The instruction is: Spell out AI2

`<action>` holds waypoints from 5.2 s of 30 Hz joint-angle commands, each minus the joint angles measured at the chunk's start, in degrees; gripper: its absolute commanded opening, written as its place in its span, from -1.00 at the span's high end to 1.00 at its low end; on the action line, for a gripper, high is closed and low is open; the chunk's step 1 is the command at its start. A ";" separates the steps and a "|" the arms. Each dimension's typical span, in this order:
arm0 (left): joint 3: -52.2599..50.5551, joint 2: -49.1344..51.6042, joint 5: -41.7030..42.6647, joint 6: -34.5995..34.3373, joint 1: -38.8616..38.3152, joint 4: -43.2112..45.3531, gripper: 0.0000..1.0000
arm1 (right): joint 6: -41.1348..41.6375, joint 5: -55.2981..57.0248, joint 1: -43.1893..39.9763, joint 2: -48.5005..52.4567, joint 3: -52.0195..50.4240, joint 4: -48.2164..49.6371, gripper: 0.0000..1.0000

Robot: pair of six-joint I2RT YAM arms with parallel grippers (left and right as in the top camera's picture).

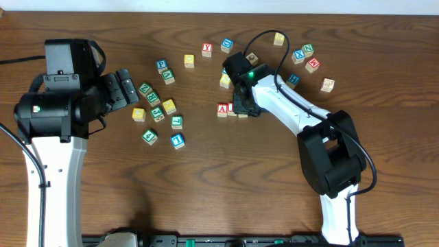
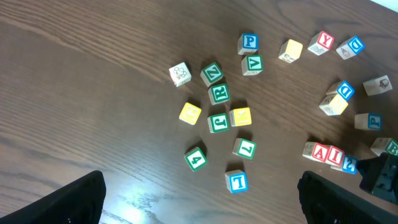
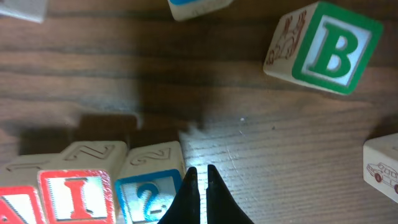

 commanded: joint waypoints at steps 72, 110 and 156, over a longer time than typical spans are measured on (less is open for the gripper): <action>-0.22 0.50 -0.72 0.96 0.20 -0.17 -0.95 | 0.33 -4.85 2.05 6.29 6.67 12.61 0.98; -0.22 0.50 -0.72 0.96 0.17 -0.17 -0.95 | 0.31 -4.98 3.15 6.29 6.67 7.98 0.98; -0.22 0.50 -0.72 0.96 0.17 -0.17 -0.95 | -3.13 -7.15 2.32 3.72 10.80 7.89 0.85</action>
